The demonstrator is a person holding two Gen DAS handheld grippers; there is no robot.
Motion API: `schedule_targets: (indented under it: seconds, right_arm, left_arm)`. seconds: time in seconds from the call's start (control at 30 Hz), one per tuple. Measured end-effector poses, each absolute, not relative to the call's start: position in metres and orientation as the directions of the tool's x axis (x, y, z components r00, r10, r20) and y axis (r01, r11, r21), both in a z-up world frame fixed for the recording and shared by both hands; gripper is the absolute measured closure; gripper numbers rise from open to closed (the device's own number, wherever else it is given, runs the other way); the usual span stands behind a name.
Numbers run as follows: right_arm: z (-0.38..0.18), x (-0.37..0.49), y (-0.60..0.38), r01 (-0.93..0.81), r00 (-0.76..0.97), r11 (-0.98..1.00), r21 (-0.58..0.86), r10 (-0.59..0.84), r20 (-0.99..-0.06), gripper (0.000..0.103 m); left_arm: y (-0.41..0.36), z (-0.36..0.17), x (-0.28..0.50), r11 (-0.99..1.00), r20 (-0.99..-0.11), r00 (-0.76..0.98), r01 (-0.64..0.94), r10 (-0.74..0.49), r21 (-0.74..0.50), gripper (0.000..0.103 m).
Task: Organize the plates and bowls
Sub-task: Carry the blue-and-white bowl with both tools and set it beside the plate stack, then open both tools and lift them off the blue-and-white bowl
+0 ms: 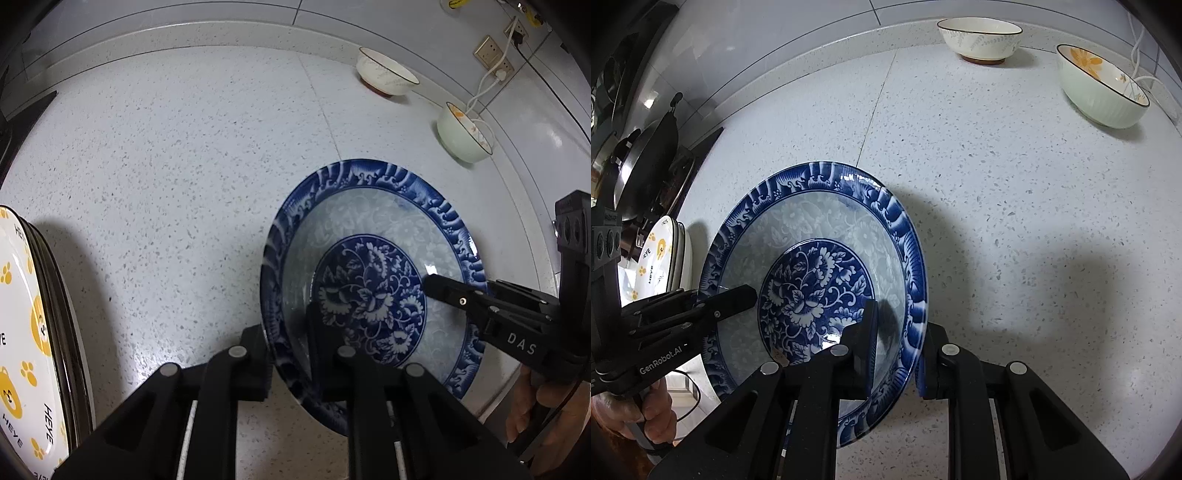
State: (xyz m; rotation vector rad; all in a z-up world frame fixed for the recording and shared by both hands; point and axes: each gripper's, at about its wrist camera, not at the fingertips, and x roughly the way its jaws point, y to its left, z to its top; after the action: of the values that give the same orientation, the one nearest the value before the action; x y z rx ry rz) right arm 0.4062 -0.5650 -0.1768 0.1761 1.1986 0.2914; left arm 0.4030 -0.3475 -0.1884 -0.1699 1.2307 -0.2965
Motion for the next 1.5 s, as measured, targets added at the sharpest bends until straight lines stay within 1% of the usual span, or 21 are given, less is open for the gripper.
schedule_targets:
  seconds: [0.43,0.6,0.63,0.7,0.77,0.83,0.97,1.03,1.17,1.2,1.33,1.5]
  right_arm:
    - [-0.177,0.396,-0.563,-0.139,0.356,0.952,0.272,0.305,-0.883,0.086]
    - [-0.176,0.391,-0.560,-0.143,0.369,0.957,0.253,0.289,-0.883,0.086]
    - [-0.175,0.390,-0.559,-0.143,0.374,0.958,0.250,0.286,-0.882,0.086]
    - [-0.173,0.389,-0.560,-0.143,0.383,0.957,0.254,0.290,-0.877,0.086]
    - [-0.170,0.389,-0.563,-0.142,0.402,0.957,0.251,0.288,-0.869,0.085]
    - [-0.164,0.389,-0.566,-0.145,0.424,0.960,0.242,0.281,-0.861,0.075]
    - [-0.150,0.391,-0.576,-0.143,0.473,0.965,0.221,0.263,-0.841,0.066]
    - [-0.141,0.393,-0.584,-0.133,0.510,0.971,0.198,0.239,-0.827,0.055]
    - [-0.119,0.401,-0.614,-0.084,0.577,0.982,0.169,0.186,-0.795,0.049]
    - [-0.112,0.404,-0.626,-0.058,0.599,0.986,0.153,0.157,-0.785,0.046]
    - [-0.088,0.424,-0.682,0.065,0.656,0.990,0.122,0.049,-0.753,0.040]
    - [-0.085,0.470,-0.740,0.150,0.637,0.979,0.137,0.010,-0.771,0.040]
  left_arm:
    - [-0.345,-0.189,0.405,0.950,-0.905,0.292,0.117,-0.310,-0.288,0.088]
    - [-0.338,-0.182,0.407,0.949,-0.895,0.316,0.104,-0.317,-0.299,0.087]
    - [-0.335,-0.179,0.408,0.946,-0.890,0.322,0.098,-0.323,-0.309,0.081]
    - [-0.332,-0.173,0.409,0.949,-0.884,0.345,0.090,-0.315,-0.303,0.061]
    - [-0.327,-0.165,0.410,0.952,-0.877,0.372,0.085,-0.304,-0.294,0.055]
    - [-0.322,-0.159,0.413,0.956,-0.877,0.384,0.074,-0.290,-0.284,0.052]
    - [-0.320,-0.137,0.418,0.964,-0.858,0.442,0.066,-0.261,-0.259,0.051]
    - [-0.329,-0.124,0.426,0.957,-0.844,0.456,0.078,-0.283,-0.279,0.051]
    - [-0.369,-0.103,0.450,0.928,-0.819,0.439,0.126,-0.369,-0.351,0.050]
    - [-0.380,-0.102,0.458,0.917,-0.818,0.418,0.134,-0.395,-0.375,0.050]
    - [-0.434,-0.105,0.494,0.883,-0.815,0.342,0.150,-0.468,-0.445,0.050]
    - [-0.505,-0.119,0.542,0.866,-0.815,0.292,0.164,-0.500,-0.473,0.050]
